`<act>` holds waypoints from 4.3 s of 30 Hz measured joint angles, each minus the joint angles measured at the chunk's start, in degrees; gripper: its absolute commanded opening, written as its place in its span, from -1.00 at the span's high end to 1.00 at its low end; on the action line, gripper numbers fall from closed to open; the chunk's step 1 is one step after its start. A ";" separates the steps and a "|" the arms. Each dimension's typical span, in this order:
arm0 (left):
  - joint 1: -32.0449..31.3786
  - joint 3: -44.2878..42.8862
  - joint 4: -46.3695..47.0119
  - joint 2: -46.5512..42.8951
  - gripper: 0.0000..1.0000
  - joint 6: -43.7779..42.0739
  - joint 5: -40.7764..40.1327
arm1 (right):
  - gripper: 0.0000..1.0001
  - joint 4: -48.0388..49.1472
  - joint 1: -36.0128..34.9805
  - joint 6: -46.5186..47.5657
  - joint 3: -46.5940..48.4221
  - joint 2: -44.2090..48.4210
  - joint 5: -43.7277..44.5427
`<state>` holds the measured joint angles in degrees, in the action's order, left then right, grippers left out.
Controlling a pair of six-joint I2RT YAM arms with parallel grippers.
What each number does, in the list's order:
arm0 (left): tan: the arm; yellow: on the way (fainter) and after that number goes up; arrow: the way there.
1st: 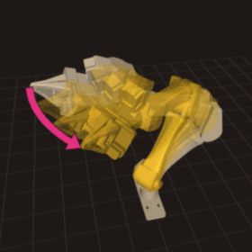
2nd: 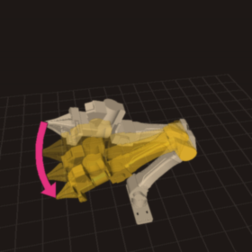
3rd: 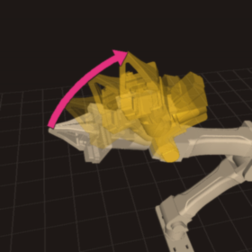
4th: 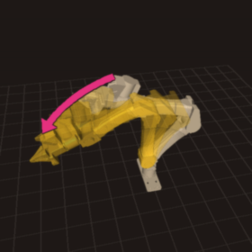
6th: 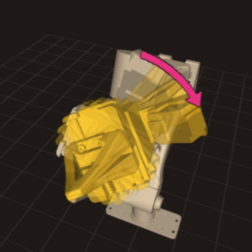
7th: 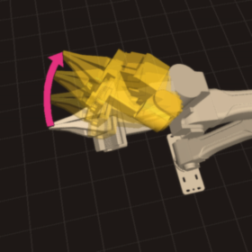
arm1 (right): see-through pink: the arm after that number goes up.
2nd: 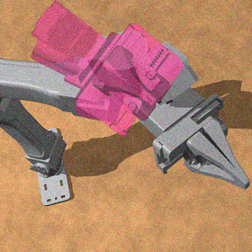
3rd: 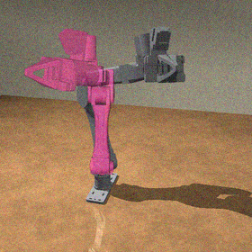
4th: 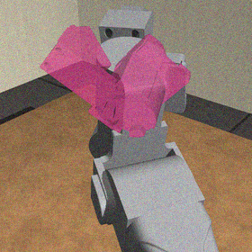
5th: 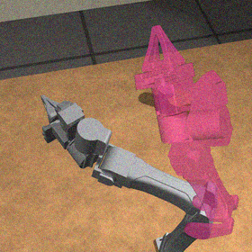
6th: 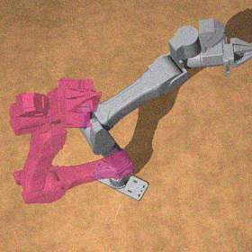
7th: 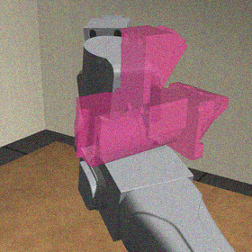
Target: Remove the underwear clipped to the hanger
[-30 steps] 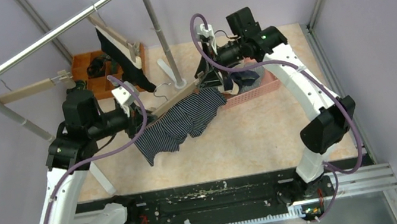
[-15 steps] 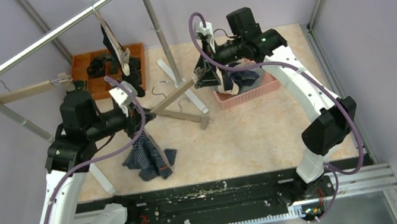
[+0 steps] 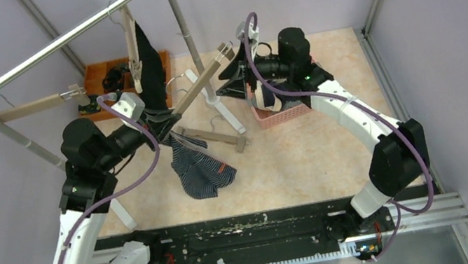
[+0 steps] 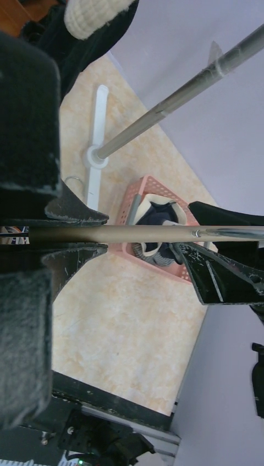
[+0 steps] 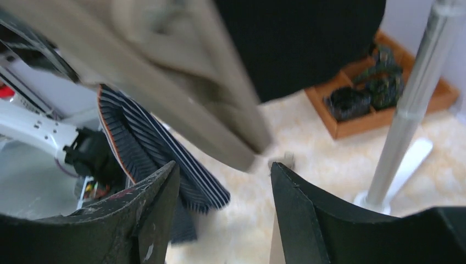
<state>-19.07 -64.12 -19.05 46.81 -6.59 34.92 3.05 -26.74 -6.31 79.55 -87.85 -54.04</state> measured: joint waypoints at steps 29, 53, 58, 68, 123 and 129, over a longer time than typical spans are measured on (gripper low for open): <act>0.22 12.00 36.06 2.58 1.00 19.67 0.94 | 0.34 67.93 -4.87 -43.21 5.86 -14.67 -1.86; 0.20 15.63 49.33 4.87 1.00 23.87 1.62 | 1.00 73.18 -5.25 -53.81 12.09 -17.77 -3.28; 0.28 15.61 50.14 5.92 0.71 24.15 2.21 | 1.00 71.87 -5.07 -53.09 12.07 -17.77 -2.91; 0.48 15.15 41.88 4.13 0.05 19.93 3.65 | 1.00 67.04 -5.86 -49.53 12.07 -17.77 -4.52; 0.09 30.77 35.52 -12.81 -0.36 13.55 -15.50 | 1.00 66.49 -6.51 -47.43 11.96 -16.28 -3.89; 0.09 30.29 39.69 -10.10 -0.39 16.98 -5.86 | 1.00 66.73 -6.47 -47.45 11.96 -15.87 -3.98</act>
<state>-18.98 -33.82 20.64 36.71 10.39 29.06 69.78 -33.21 -53.76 91.50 -103.72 -58.02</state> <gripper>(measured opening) 0.686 0.092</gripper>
